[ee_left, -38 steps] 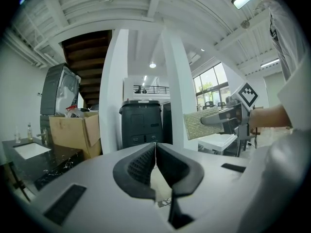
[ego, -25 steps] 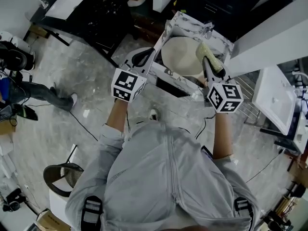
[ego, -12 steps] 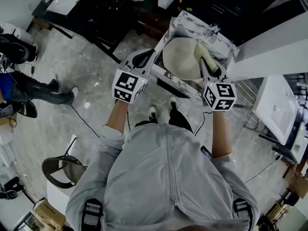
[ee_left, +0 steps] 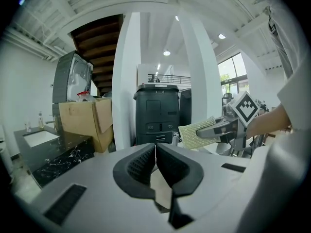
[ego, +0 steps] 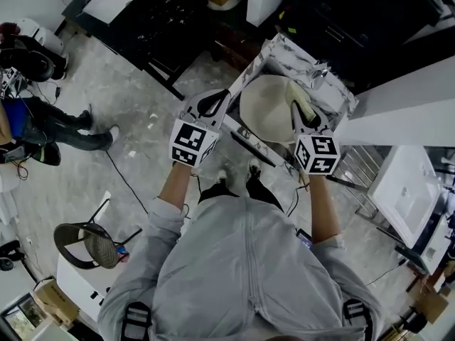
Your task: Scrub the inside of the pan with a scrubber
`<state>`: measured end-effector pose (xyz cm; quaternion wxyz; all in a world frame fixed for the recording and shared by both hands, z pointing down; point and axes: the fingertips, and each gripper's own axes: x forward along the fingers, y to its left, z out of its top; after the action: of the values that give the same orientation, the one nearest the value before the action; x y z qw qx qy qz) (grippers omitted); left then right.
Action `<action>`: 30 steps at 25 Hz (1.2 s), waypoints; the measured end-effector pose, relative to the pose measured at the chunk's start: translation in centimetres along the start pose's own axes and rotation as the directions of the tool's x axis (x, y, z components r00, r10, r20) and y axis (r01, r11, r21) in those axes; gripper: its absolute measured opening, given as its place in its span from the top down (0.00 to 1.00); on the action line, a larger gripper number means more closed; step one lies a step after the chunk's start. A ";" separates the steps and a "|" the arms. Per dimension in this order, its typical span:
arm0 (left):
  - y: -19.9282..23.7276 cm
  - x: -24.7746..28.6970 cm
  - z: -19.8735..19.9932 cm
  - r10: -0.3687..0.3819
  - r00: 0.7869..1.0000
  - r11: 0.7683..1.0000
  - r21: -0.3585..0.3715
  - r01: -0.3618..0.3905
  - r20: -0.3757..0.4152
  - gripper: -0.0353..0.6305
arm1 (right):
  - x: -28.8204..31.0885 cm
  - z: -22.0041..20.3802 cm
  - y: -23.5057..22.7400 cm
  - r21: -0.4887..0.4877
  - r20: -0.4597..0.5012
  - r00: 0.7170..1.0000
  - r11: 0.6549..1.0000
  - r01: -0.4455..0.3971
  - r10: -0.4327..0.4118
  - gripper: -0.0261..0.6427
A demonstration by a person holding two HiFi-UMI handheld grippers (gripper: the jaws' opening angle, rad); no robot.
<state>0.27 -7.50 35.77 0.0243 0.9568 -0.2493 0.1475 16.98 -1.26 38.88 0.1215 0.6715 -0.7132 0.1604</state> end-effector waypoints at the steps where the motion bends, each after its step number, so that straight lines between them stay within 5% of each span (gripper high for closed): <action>1: 0.0 0.4 -0.2 0.007 1.000 1.000 -0.003 -0.007 -0.002 0.91 | 0.5 -0.4 -0.4 -0.003 -0.007 1.000 1.000 -0.002 0.002 0.83; 15: -0.6 5.9 -3.6 0.072 0.996 0.996 -0.046 -0.075 -0.052 0.91 | 6.9 -6.1 -5.5 0.003 -0.089 0.995 0.999 -0.035 0.035 0.83; 30: 1.0 6.3 -7.4 0.162 0.981 0.983 -0.076 -0.170 -0.108 0.91 | 12.9 -13.9 -9.2 0.034 -0.272 0.959 0.995 0.094 -0.081 0.83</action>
<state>3.06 -10.44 44.63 0.0648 0.9221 -0.3327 0.1865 24.68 -8.12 57.26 0.2089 0.6768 -0.6556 0.2617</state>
